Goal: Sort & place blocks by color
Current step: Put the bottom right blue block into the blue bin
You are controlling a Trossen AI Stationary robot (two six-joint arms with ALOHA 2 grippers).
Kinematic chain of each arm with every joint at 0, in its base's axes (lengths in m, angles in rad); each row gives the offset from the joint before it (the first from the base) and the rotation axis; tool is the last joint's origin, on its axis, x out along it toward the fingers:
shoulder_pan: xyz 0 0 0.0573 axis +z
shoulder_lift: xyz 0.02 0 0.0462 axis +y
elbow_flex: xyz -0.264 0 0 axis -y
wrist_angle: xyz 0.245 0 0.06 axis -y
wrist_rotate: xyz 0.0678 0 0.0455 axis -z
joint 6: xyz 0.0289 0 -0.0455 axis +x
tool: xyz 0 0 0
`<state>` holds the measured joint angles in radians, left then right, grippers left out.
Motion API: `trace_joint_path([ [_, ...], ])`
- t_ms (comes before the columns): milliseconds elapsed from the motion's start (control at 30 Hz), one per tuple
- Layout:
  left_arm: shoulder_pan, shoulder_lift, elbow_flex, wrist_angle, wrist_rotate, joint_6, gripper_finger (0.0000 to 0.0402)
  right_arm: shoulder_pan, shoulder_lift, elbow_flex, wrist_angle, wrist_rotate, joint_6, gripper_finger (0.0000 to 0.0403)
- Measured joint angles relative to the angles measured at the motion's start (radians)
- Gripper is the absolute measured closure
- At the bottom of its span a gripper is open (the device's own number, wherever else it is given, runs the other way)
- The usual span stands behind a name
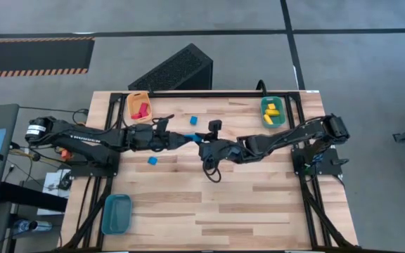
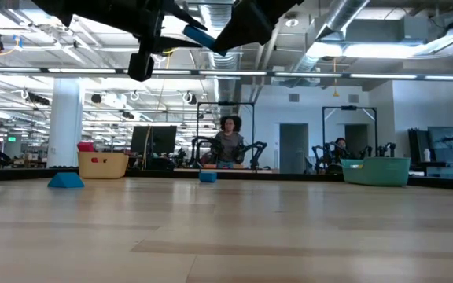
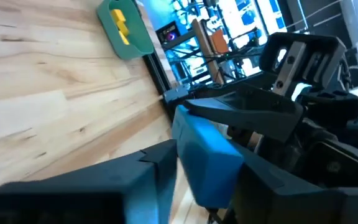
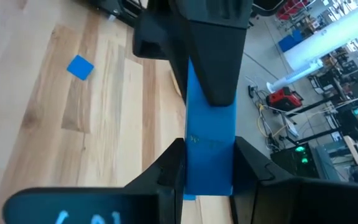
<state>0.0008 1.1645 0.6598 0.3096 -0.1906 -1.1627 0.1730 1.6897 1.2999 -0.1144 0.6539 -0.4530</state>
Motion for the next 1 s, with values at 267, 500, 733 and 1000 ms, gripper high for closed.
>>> trace_joint_path([
  [267, 0.001, 0.000, -0.001, -0.019, 0.035, 0.082, 0.0375, 0.001, 0.000, 0.000, -0.006, -0.003, 0.008, 0.0309],
  [500, 0.001, -0.007, 0.001, -0.072, 0.063, 0.089, 0.0375, -0.003, 0.002, 0.000, -0.014, -0.026, 0.138, 0.0275],
  [733, -0.016, -0.101, 0.000, -0.247, 0.115, 0.303, 0.0375, -0.042, -0.011, 0.002, -0.045, -0.215, 0.570, 0.0192],
  [1000, -0.173, -0.253, -0.001, -0.659, 0.160, 0.327, 0.0375, -0.069, 0.000, 0.002, -0.037, -0.356, 0.781, 0.0165],
])
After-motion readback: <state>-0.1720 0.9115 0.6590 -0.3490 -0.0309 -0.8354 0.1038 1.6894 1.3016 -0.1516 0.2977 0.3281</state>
